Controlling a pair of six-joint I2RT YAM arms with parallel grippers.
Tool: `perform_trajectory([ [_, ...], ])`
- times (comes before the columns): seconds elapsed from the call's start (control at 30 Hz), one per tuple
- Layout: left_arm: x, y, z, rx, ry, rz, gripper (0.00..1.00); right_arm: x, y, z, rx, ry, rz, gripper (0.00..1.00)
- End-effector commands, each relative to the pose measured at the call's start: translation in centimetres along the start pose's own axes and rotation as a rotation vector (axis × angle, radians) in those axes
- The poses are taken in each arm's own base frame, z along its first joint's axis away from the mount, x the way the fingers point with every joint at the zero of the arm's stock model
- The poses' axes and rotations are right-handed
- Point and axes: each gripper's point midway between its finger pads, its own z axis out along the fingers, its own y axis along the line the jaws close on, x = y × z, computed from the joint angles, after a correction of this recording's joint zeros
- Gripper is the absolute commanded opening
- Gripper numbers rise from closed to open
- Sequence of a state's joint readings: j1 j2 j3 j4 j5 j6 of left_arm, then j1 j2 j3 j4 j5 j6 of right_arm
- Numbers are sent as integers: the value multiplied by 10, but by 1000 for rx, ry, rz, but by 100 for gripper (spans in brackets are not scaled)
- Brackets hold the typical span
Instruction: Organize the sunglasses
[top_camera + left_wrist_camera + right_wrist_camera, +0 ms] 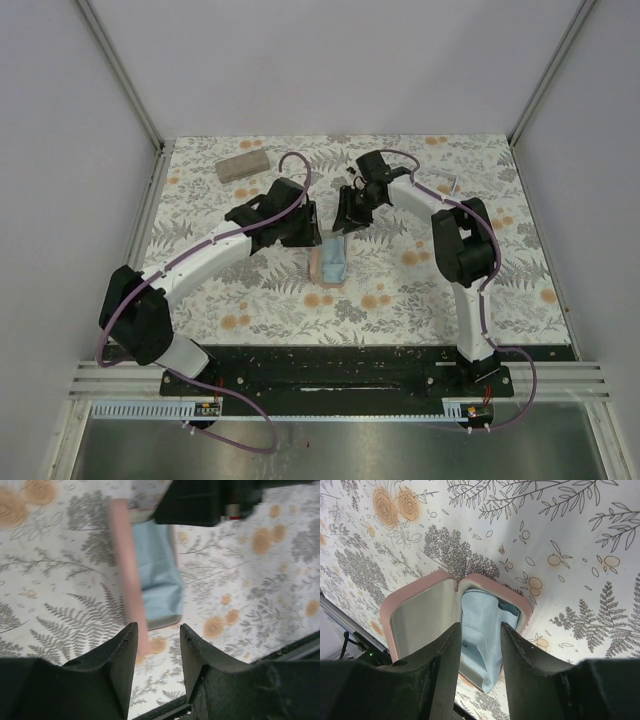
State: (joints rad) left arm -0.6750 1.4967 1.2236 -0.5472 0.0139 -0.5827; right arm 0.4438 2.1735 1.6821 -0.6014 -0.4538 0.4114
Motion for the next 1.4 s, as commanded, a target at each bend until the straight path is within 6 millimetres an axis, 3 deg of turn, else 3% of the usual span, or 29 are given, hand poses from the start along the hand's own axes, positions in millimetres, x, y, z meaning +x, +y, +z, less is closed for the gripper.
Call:
perform_trajectory([
  [0.0,5,28,16,-46,-20,-62,44,-17,14,-24,-21,-98,-6,46],
  [0.17,12,30,23,38,-11,-148,47,-15,18,-29,-35,-107,-4,46],
  [0.47,2,35,-13,130,-127,-208,49,0,22,-51,-46,-134,-13,45],
  [0.63,4,44,-19,161,-136,-237,51,18,6,-55,0,-152,12,27],
  [0.83,2,42,-20,256,-92,-227,51,27,-26,-76,142,-239,18,25],
  [1.03,-19,56,-21,234,-108,-208,55,12,-74,-125,306,-421,143,28],
  [1.17,-32,68,-11,258,-167,-321,57,-8,-96,-155,317,-544,296,31],
  [1.23,-40,77,-8,228,-226,-335,59,-27,-102,-170,340,-618,337,50],
  [1.37,-44,88,0,207,-314,-334,60,-68,-94,-180,358,-661,245,61],
])
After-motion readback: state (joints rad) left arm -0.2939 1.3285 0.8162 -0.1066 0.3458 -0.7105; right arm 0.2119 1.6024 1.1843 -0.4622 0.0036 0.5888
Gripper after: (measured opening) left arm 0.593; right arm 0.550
